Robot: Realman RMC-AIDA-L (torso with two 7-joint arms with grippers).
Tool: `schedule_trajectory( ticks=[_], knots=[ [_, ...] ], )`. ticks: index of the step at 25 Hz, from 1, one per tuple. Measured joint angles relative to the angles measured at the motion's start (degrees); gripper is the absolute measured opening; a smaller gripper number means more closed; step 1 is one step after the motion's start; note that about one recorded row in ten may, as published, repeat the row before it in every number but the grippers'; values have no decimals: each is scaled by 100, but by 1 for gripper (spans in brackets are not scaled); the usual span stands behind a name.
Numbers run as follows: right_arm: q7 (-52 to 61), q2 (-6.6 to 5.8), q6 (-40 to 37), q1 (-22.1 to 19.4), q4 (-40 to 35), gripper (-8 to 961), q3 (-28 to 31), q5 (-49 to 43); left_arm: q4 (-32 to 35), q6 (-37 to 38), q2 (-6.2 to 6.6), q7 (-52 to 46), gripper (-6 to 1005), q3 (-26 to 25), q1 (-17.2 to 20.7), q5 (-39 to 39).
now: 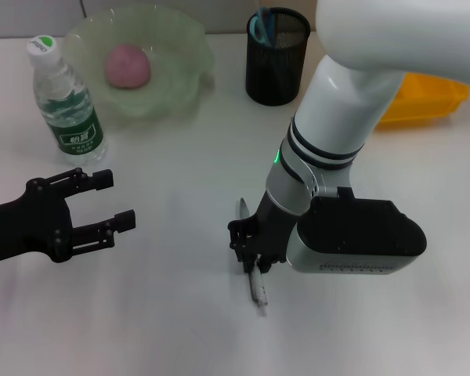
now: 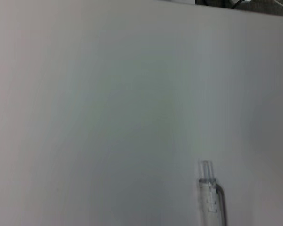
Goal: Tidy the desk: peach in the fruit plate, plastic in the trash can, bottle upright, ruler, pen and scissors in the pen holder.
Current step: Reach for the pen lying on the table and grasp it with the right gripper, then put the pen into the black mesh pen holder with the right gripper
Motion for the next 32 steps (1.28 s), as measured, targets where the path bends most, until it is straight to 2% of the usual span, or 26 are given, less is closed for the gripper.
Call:
schedule_trajectory(
  ticks=[10, 17, 19, 23, 26, 29, 32],
  knots=[
    [10, 0, 6, -47, -108, 124, -4, -35, -38, 5, -12, 79, 783, -9, 7, 0],
    [405, -25, -324, -326, -765, 111, 244, -430, -11, 84, 26, 53, 783, -46, 15, -16],
    [549, -32, -665, -409, -1007, 110, 589, -592, -11, 84, 26, 53, 783, -46, 15, -16],
    [851, -39, -1287, -576, -1389, 110, 1471, -871, 6, 205, 109, -41, 783, -120, -31, -51],
    [974, -52, -1477, -636, -1491, 110, 1814, -921, 23, 253, 128, -83, 783, -171, -52, -52],
    [1153, -58, -2008, -852, -1862, 110, 2589, -933, 63, 268, 139, -124, 783, -264, -62, -54],
    [1222, -61, -2160, -1000, -2051, 110, 2924, -934, 65, 272, 142, -125, 783, -308, -64, -54]
  ],
)
